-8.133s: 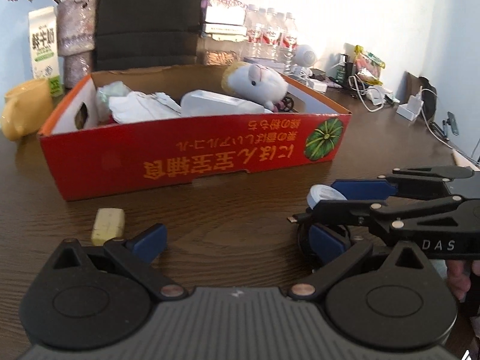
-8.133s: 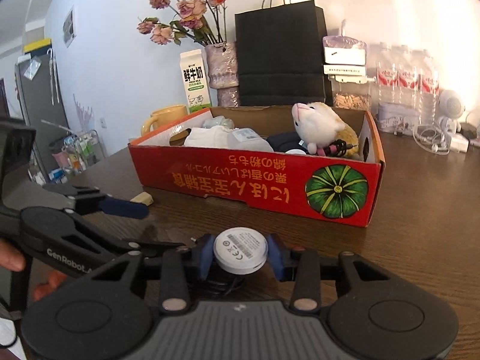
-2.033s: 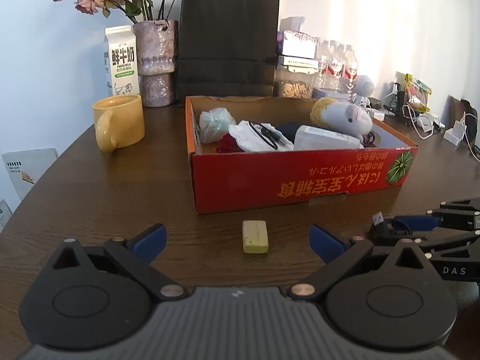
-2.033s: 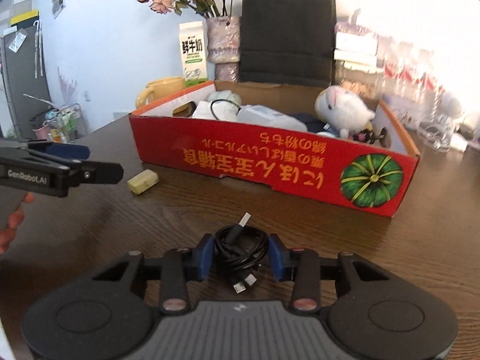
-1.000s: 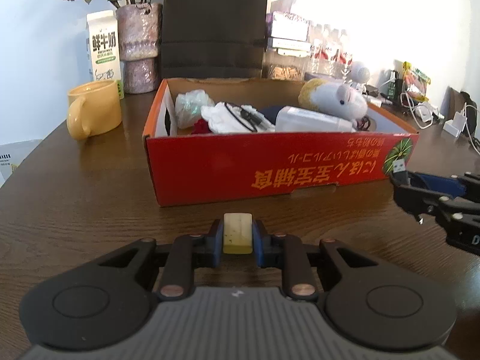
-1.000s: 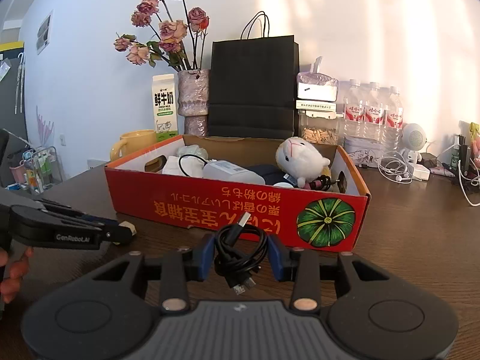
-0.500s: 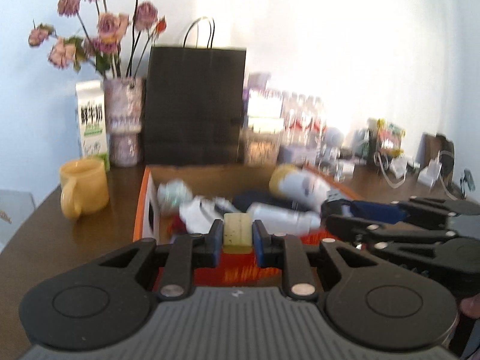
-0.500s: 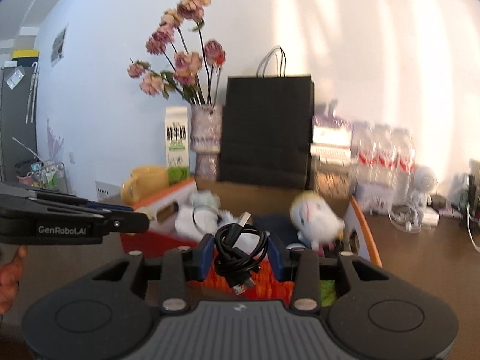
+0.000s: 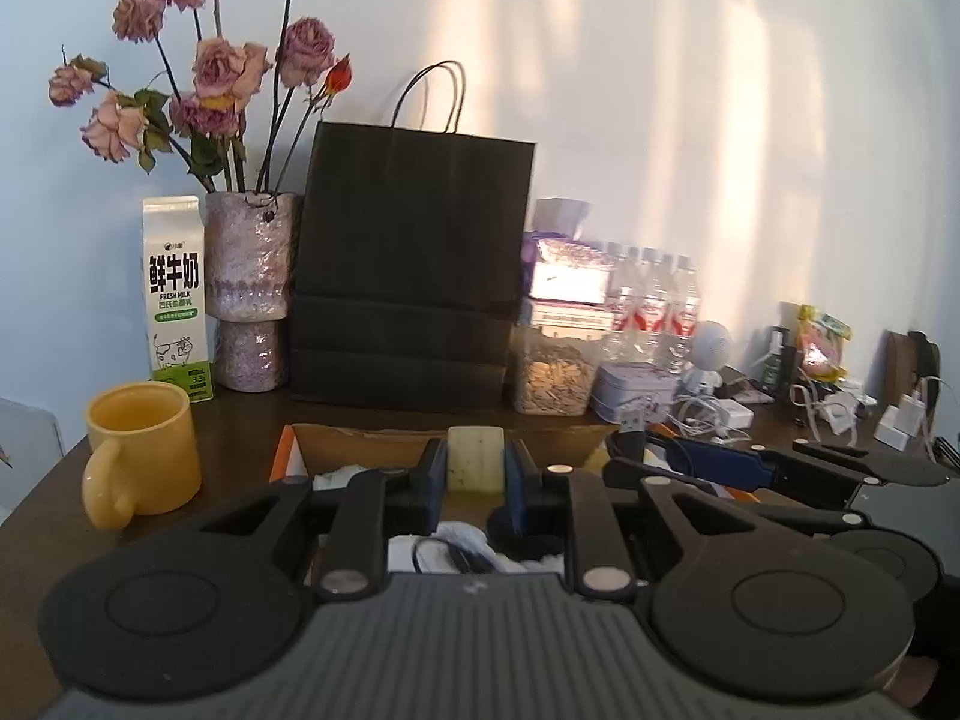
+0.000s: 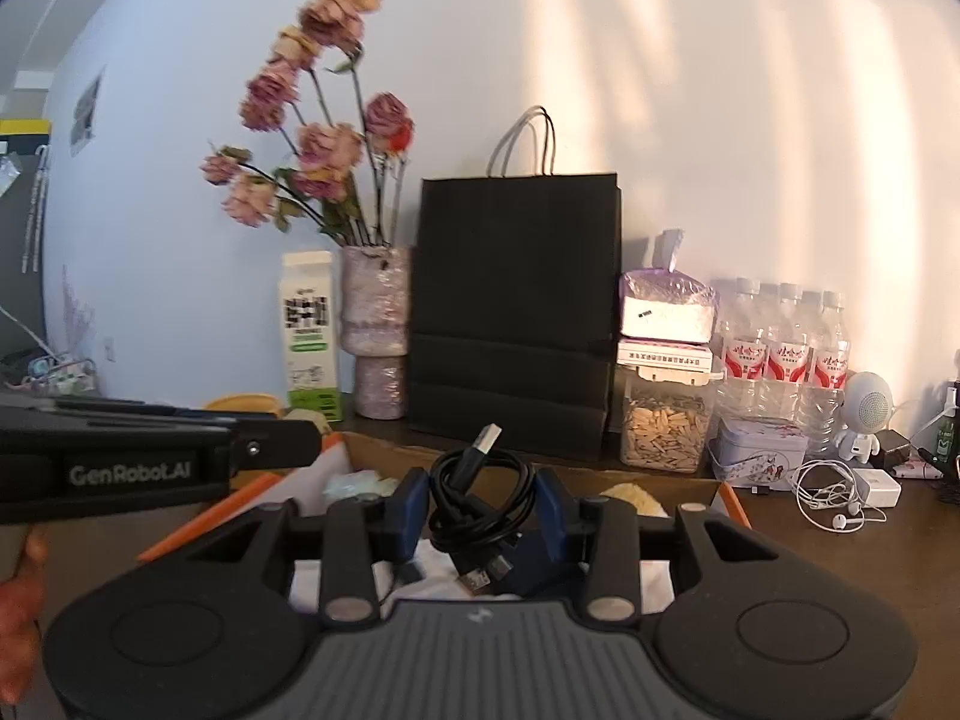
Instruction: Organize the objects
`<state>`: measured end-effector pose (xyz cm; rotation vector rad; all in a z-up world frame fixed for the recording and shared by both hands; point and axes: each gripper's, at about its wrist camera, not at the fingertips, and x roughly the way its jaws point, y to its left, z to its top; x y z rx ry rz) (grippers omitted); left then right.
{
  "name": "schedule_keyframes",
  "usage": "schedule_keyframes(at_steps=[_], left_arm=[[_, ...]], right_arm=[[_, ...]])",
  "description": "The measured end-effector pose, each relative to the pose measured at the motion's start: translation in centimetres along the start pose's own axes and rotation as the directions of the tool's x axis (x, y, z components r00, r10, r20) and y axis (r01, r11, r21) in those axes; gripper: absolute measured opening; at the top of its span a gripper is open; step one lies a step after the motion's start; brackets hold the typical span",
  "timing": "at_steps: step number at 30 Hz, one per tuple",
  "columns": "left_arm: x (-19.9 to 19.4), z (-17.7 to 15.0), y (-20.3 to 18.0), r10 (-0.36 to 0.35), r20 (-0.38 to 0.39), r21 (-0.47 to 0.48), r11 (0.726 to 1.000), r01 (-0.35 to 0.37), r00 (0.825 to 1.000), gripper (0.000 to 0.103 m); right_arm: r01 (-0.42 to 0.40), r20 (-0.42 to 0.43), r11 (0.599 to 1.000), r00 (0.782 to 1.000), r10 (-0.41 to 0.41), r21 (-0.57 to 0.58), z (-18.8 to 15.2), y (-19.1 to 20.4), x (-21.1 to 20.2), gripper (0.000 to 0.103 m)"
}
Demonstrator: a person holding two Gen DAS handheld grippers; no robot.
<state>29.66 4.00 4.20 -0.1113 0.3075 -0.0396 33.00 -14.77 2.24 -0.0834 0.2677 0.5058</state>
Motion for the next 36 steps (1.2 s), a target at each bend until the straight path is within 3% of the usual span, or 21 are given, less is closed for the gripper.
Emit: schedule_keyframes(at_steps=[7,15,16,17,19,21,27,36], left_arm=[[3.7,-0.1,0.9,0.024,-0.03,0.009,1.0,-0.024,0.999,0.021],[4.2,-0.6,0.9,0.031,-0.039,0.032,0.999,-0.03,0.999,0.025],[4.1,-0.6,1.0,0.036,-0.036,0.027,0.999,-0.035,0.999,0.044],[3.9,-0.6,1.1,0.045,-0.032,0.025,0.999,-0.044,0.998,0.073],[3.5,-0.5,1.2,0.068,-0.005,0.026,0.997,-0.068,0.998,0.103],[3.1,-0.5,1.1,0.104,0.024,0.031,0.994,-0.104,0.994,0.103],[1.8,0.0,1.1,0.099,-0.011,0.019,0.995,-0.099,0.995,0.103],[-5.6,-2.0,1.1,0.099,-0.075,0.019,0.995,-0.098,0.992,0.103]], right_arm=[[0.001,-0.045,1.0,0.999,0.0,0.017,-0.8,-1.2,3.8,0.037],[0.019,-0.067,1.0,0.998,-0.017,0.02,-1.6,-1.9,4.2,0.038],[0.021,-0.062,1.0,0.998,-0.019,0.019,-1.6,-1.9,4.0,0.042],[0.023,-0.058,1.0,0.998,-0.022,0.017,-1.6,-1.9,3.8,0.047],[0.018,-0.055,1.0,0.998,-0.017,0.019,-1.6,-2.0,3.4,0.087],[0.021,-0.045,0.999,0.999,-0.02,0.028,-1.6,-2.1,3.1,0.102],[0.01,-0.054,0.999,0.999,-0.008,0.05,-1.0,-2.2,2.0,0.103],[-0.008,-0.102,0.999,0.995,0.012,0.031,-0.9,-1.9,-4.7,0.103]])
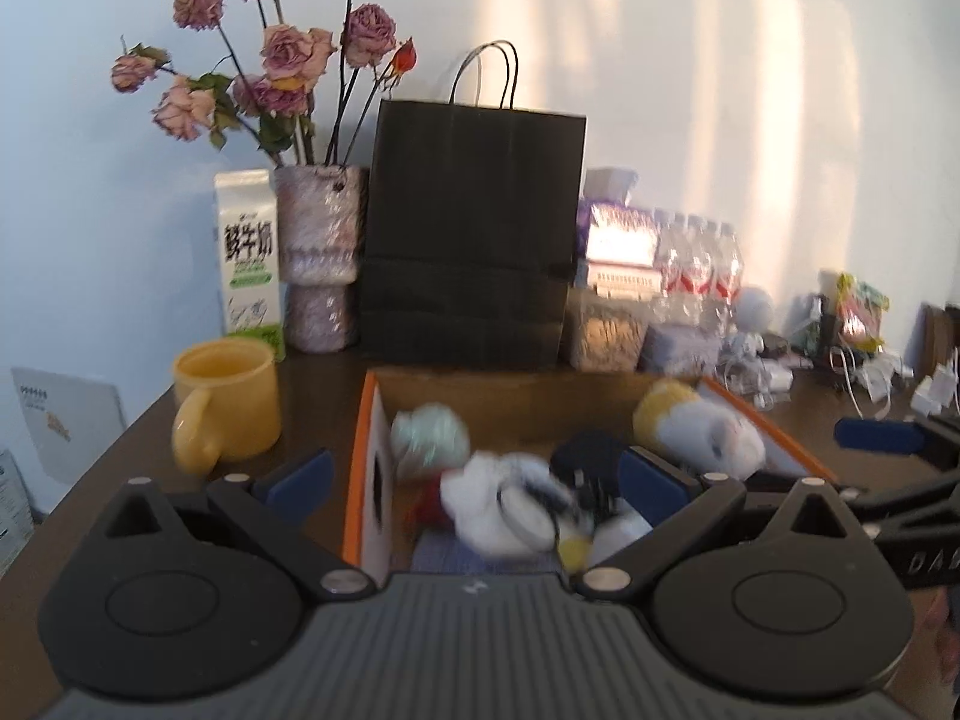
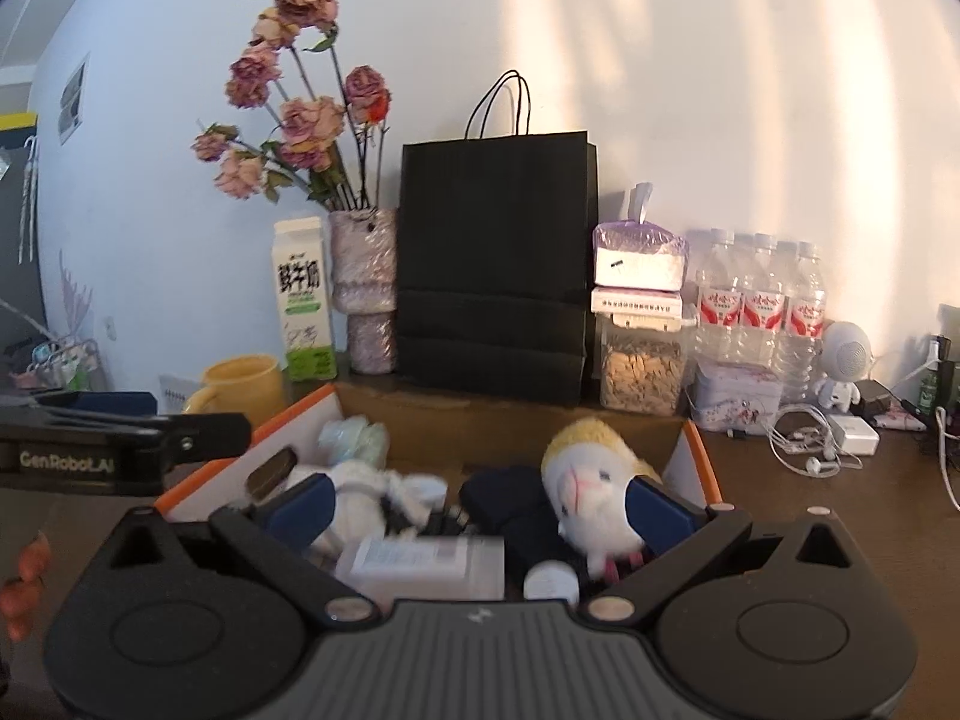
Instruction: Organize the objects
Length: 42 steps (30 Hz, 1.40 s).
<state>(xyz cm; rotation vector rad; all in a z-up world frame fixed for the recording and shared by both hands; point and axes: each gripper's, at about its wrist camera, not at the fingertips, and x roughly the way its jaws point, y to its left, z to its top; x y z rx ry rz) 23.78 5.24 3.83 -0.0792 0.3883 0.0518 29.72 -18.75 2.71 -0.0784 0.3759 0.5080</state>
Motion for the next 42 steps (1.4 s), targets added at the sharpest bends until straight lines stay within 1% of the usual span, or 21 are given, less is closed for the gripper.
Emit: schedule_keyframes(at_steps=[7,12,15,23,42], left_arm=[[-5.0,-3.4,-0.7,0.019,-0.069,0.029,0.999,-0.017,0.997,0.103],[-7.2,-4.8,-0.9,0.032,-0.09,0.026,0.999,-0.03,0.995,0.103],[-8.0,-5.1,-0.9,0.035,-0.09,0.023,0.999,-0.033,0.995,0.103],[-9.0,-5.1,-0.9,0.034,-0.077,0.02,0.999,-0.032,0.996,0.103],[-9.2,-5.1,-1.3,0.03,-0.075,0.022,0.999,-0.028,0.997,0.103]], right_arm=[[0.005,-0.051,1.0,0.999,-0.004,0.014,-2.5,0.5,-4.8,0.103],[0.004,-0.077,0.999,0.997,-0.001,0.038,-3.8,0.7,-6.9,0.103],[-0.003,-0.077,0.999,0.997,0.007,0.044,-4.3,0.9,-7.8,0.103],[-0.011,-0.069,0.999,0.998,0.014,0.036,-4.3,1.7,-9.0,0.103],[-0.015,-0.071,0.999,0.997,0.017,0.032,-4.3,2.3,-9.2,0.103]])
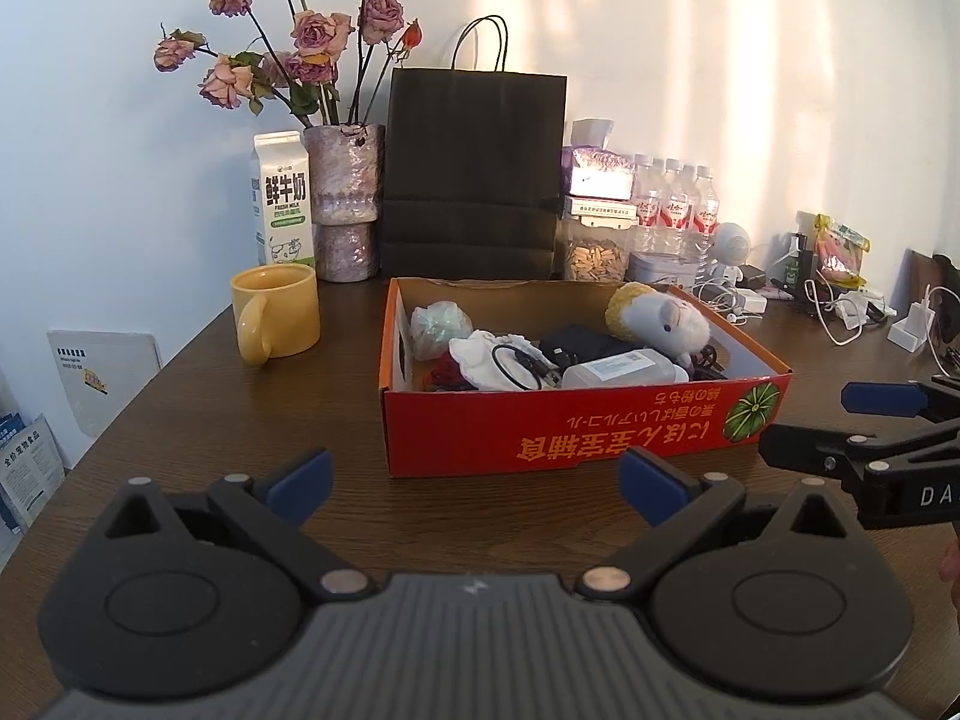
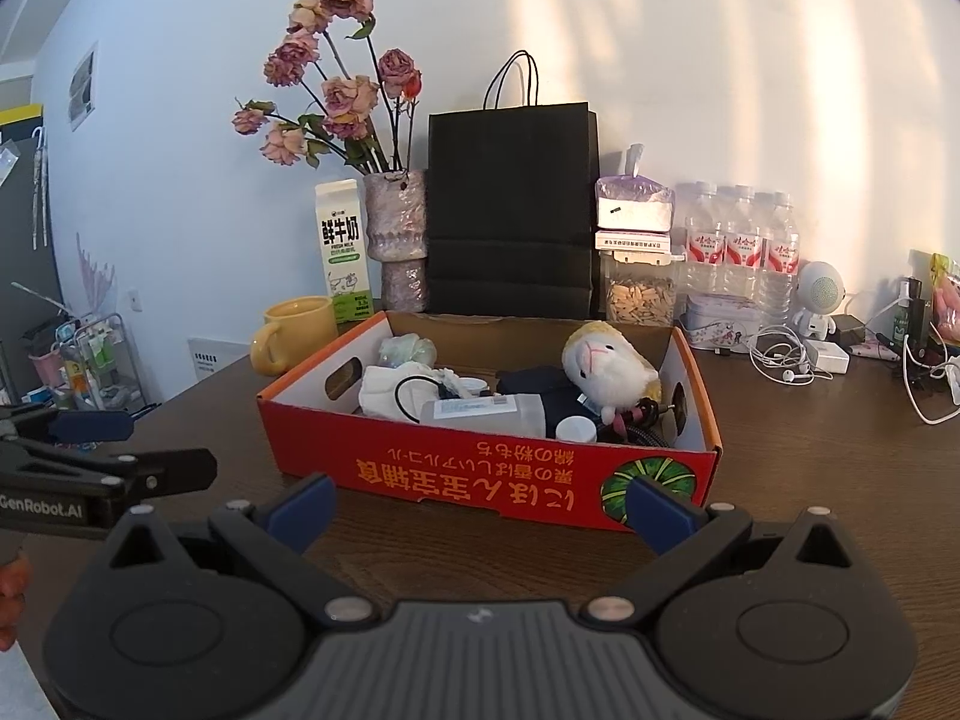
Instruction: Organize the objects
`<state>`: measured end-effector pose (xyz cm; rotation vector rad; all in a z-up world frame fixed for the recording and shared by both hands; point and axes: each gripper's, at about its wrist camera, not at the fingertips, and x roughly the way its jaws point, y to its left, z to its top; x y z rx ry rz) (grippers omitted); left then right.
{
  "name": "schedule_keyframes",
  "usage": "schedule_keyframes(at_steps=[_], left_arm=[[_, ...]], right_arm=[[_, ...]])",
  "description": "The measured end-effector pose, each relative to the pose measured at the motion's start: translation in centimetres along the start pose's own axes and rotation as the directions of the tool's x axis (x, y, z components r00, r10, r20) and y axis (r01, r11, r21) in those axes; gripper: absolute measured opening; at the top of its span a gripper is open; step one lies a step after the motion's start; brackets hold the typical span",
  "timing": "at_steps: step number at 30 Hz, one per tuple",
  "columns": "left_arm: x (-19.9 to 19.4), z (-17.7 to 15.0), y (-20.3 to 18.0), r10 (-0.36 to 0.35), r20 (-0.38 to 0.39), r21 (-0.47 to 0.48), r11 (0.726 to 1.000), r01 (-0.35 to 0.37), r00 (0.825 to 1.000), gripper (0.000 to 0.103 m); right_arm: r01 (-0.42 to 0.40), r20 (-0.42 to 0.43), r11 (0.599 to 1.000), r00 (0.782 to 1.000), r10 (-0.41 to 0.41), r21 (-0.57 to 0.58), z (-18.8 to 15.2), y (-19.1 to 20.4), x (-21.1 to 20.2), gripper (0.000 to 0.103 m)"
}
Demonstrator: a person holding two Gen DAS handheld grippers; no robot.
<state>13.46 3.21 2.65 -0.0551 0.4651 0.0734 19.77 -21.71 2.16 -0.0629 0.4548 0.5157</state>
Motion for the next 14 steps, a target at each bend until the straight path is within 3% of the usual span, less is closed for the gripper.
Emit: schedule_keyframes(at_steps=[14], left_arm=[[-0.16,-0.16,-0.04,-0.012,-0.002,-0.009,1.0,0.012,1.0,0.103]], right_arm=[[-0.003,-0.012,1.0,1.0,0.003,0.003,-0.54,0.14,0.26,0.103]])
